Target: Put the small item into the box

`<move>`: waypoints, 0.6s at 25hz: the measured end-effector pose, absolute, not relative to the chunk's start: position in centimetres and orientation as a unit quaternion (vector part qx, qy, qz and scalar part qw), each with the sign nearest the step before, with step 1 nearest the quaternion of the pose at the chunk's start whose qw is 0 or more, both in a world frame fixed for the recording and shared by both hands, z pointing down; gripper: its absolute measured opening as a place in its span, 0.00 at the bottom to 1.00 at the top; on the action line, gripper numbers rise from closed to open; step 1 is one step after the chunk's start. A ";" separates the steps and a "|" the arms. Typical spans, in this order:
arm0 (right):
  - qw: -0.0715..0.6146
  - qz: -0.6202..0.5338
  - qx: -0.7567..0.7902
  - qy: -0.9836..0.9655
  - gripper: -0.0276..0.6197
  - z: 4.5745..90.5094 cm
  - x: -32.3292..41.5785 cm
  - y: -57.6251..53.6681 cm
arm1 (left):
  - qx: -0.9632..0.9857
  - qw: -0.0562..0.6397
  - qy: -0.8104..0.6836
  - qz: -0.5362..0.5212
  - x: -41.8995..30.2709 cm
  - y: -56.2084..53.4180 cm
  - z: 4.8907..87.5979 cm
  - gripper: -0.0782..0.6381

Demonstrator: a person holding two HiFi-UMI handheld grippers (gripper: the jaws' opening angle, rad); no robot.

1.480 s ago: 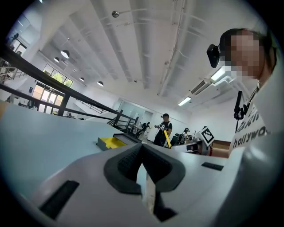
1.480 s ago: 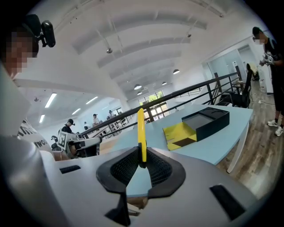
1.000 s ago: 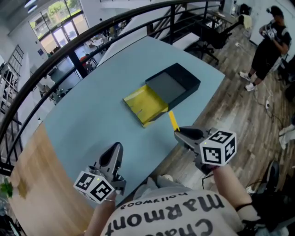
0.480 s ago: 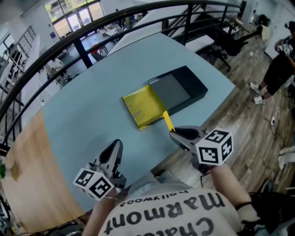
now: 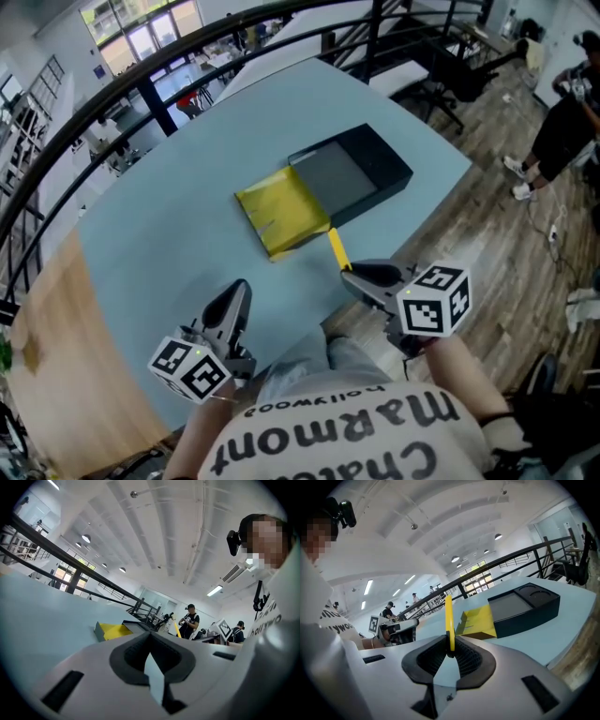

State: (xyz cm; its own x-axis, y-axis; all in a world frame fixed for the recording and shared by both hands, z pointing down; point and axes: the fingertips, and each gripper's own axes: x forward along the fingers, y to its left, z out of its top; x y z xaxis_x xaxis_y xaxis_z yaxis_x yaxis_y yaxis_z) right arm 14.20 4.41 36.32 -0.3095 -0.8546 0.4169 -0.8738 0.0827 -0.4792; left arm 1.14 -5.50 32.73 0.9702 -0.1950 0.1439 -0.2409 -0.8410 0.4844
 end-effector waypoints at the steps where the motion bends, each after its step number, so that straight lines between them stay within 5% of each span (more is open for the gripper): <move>1: 0.015 0.337 0.591 -0.733 0.16 36.4 14.4 4.6 | 0.959 0.258 -0.111 0.045 1.3 -5.4 32.8 0.11; 15: 0.033 0.357 0.600 -0.715 0.16 38.6 15.8 1.4 | 0.952 0.280 -0.110 0.054 1.9 -8.0 35.1 0.11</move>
State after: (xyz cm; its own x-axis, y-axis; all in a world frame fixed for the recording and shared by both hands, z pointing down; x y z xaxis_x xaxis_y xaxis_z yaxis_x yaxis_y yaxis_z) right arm 15.80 1.44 38.55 -0.2785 -0.8343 0.4758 -0.8813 0.0251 -0.4718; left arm 1.90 -7.99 35.12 0.9698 -0.1794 0.1649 -0.2402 -0.8186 0.5217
